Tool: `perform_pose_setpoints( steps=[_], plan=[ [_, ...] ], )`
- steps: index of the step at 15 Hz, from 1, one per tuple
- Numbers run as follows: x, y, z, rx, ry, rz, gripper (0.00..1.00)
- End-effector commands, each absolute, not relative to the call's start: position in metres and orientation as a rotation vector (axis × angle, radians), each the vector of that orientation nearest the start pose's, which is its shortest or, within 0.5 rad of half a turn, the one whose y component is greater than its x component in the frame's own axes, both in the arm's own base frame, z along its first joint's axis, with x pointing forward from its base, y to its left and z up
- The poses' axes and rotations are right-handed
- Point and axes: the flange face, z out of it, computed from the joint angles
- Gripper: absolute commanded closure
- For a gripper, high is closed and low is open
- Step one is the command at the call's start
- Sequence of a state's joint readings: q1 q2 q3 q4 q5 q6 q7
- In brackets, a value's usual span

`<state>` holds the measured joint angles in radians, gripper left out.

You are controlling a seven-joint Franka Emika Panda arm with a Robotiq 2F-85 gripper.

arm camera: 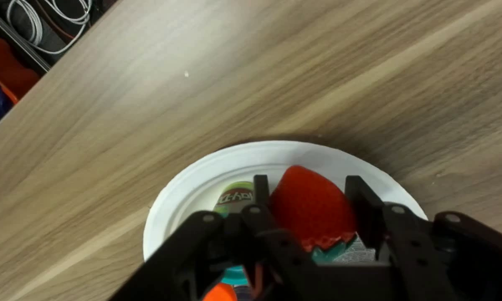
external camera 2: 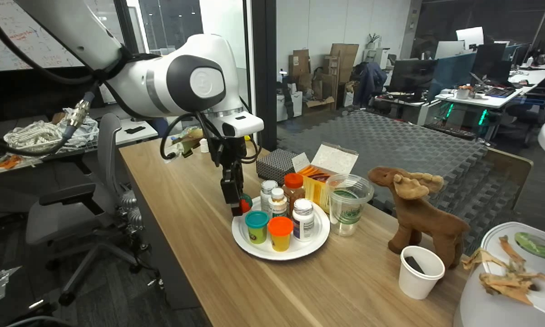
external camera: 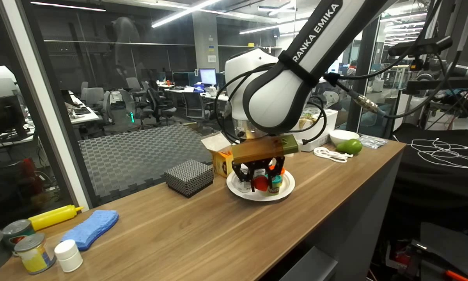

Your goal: Pick up all the objects surrounding the white plate and arrange them on the plate, then pick up the cups and put them together

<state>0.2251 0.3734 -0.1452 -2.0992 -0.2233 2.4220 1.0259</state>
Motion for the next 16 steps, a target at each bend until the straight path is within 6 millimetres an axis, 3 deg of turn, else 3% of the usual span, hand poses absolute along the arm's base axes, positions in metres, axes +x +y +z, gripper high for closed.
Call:
perform_pose_setpoints(
  steps=[1, 4, 8, 12, 16],
  plan=[
    [0.581, 0.047, 0.253, -3.062, 1.299, -0.164, 0.19],
    [0.582, 0.049, 0.257, -3.052, 1.322, -0.196, 0.00],
    [0.576, 0.059, 0.270, -3.058, 1.294, -0.230, 0.00],
    [0.554, 0.074, 0.305, -3.146, 0.963, -0.157, 0.00],
    [0.518, 0.065, 0.350, -3.273, 0.643, 0.026, 0.00]
  ],
)
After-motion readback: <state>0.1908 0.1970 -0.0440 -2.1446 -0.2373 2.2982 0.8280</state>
